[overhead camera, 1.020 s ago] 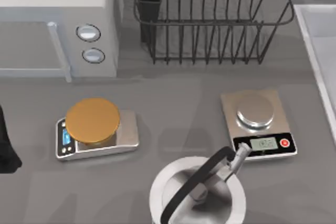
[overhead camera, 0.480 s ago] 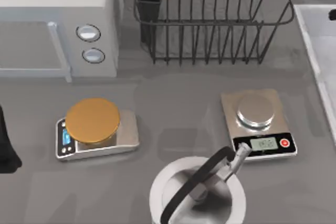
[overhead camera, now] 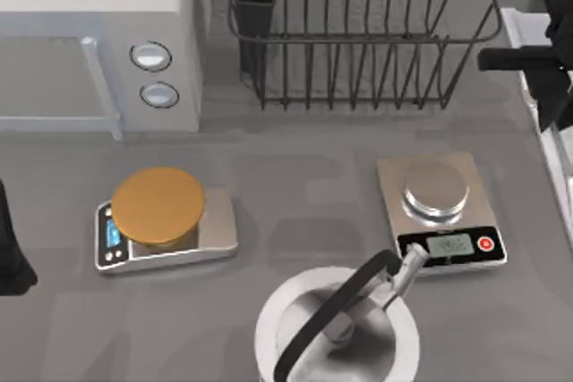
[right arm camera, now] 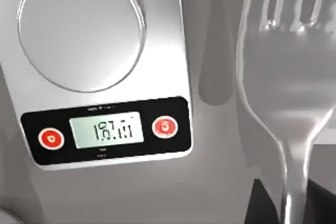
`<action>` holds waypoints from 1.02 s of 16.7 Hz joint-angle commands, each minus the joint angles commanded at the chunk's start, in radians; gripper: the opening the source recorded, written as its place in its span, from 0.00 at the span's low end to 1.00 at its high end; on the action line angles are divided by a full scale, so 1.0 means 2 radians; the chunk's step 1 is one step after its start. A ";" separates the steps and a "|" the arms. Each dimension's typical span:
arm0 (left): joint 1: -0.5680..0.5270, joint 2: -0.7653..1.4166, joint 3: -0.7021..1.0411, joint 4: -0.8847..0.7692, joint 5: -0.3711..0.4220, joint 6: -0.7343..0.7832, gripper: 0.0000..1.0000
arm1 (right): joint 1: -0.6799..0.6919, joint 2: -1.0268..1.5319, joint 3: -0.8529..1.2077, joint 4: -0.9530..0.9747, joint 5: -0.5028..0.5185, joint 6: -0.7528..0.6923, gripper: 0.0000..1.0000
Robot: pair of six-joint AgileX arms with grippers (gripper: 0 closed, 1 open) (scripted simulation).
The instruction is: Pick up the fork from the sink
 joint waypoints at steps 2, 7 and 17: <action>0.000 0.000 0.000 0.000 0.000 0.000 1.00 | 0.007 -0.007 -0.007 -0.001 0.000 0.007 0.00; 0.000 0.000 0.000 0.000 0.000 0.000 1.00 | 0.004 -0.003 -0.008 0.005 -0.001 0.008 0.00; 0.000 0.000 0.000 0.000 0.000 0.000 1.00 | 0.006 0.018 -0.147 0.162 0.004 0.014 0.00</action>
